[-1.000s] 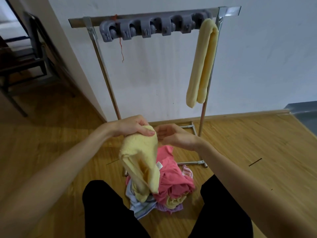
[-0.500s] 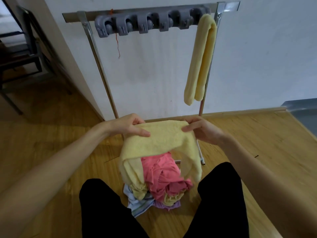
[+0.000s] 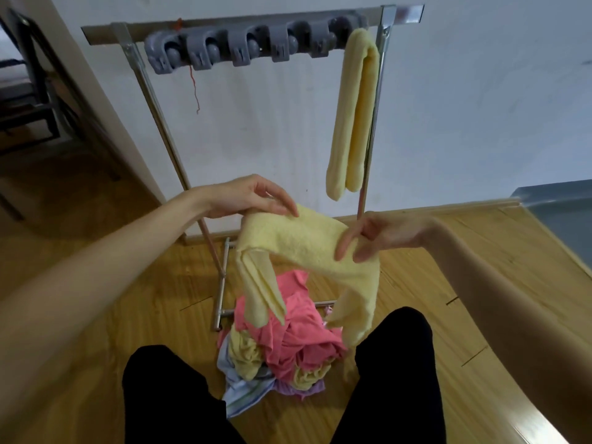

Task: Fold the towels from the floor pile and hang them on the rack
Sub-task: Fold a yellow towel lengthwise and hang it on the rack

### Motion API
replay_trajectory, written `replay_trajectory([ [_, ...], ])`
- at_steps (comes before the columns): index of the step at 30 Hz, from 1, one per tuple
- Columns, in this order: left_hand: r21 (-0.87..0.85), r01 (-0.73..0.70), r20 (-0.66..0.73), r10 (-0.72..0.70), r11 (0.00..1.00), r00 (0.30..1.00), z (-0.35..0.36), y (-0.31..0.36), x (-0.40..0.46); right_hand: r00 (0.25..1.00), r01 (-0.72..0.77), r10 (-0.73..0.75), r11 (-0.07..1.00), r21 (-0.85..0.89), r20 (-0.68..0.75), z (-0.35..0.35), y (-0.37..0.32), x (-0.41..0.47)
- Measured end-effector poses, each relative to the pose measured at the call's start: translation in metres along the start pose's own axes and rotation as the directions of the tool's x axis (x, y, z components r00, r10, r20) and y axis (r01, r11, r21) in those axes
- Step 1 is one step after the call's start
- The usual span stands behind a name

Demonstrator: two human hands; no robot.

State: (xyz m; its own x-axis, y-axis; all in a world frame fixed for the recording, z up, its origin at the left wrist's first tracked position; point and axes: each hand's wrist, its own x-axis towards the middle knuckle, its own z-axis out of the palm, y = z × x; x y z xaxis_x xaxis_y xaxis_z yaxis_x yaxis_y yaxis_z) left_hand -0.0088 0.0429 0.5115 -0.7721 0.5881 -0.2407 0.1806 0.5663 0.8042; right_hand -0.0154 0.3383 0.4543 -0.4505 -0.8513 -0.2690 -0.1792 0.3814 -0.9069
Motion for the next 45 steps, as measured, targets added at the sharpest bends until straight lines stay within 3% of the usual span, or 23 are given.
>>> replay_trajectory([
  [4,0.133,-0.002,0.134,-0.016,0.991,0.991,-0.019,0.024,0.019,0.981,-0.110,0.062,0.959,-0.260,-0.185,-0.026,-0.016,-0.008],
  [7,0.295,-0.009,0.180,-0.046,0.955,0.983,-0.032,0.043,0.028,0.927,-0.181,0.023,0.903,-0.390,-0.375,-0.047,-0.029,-0.016],
  [10,0.440,-0.015,0.171,-0.067,0.898,0.983,-0.047,0.059,0.042,0.878,-0.191,-0.049,0.876,-0.443,-0.476,-0.067,-0.045,-0.022],
  [13,0.679,-0.008,0.015,-0.003,0.734,1.000,-0.066,0.077,0.059,0.806,-0.245,-0.167,0.780,-0.576,-0.569,-0.095,-0.063,-0.022],
  [16,0.788,0.028,-0.235,0.259,0.615,0.937,-0.084,0.097,0.072,0.695,-0.329,-0.303,0.673,-0.663,-0.652,-0.126,-0.084,-0.023],
  [18,0.810,0.037,-0.332,0.405,0.585,0.852,-0.097,0.107,0.081,0.614,-0.368,-0.395,0.623,-0.690,-0.684,-0.146,-0.100,-0.026],
  [21,0.847,0.049,-0.366,0.515,0.529,0.775,-0.118,0.121,0.094,0.542,-0.429,-0.485,0.543,-0.722,-0.686,-0.175,-0.123,-0.030],
  [24,0.883,0.129,-0.395,0.567,0.452,0.723,-0.134,0.131,0.109,0.525,-0.480,-0.500,0.494,-0.725,-0.689,-0.204,-0.140,-0.031],
  [27,0.854,0.211,-0.482,0.572,0.475,0.664,-0.136,0.138,0.122,0.472,-0.530,-0.528,0.470,-0.706,-0.706,-0.223,-0.147,-0.024],
  [33,0.826,0.329,-0.542,0.488,0.457,0.684,-0.105,0.139,0.156,0.333,-0.686,-0.572,0.399,-0.609,-0.750,-0.227,-0.131,0.005],
  [39,0.781,0.326,-0.585,0.442,0.532,0.680,-0.090,0.131,0.180,0.311,-0.715,-0.517,0.425,-0.555,-0.797,-0.236,-0.103,0.019],
  [45,0.797,0.355,-0.583,0.470,0.488,0.663,-0.079,0.118,0.193,0.279,-0.717,-0.537,0.435,-0.545,-0.796,-0.242,-0.077,0.032],
])
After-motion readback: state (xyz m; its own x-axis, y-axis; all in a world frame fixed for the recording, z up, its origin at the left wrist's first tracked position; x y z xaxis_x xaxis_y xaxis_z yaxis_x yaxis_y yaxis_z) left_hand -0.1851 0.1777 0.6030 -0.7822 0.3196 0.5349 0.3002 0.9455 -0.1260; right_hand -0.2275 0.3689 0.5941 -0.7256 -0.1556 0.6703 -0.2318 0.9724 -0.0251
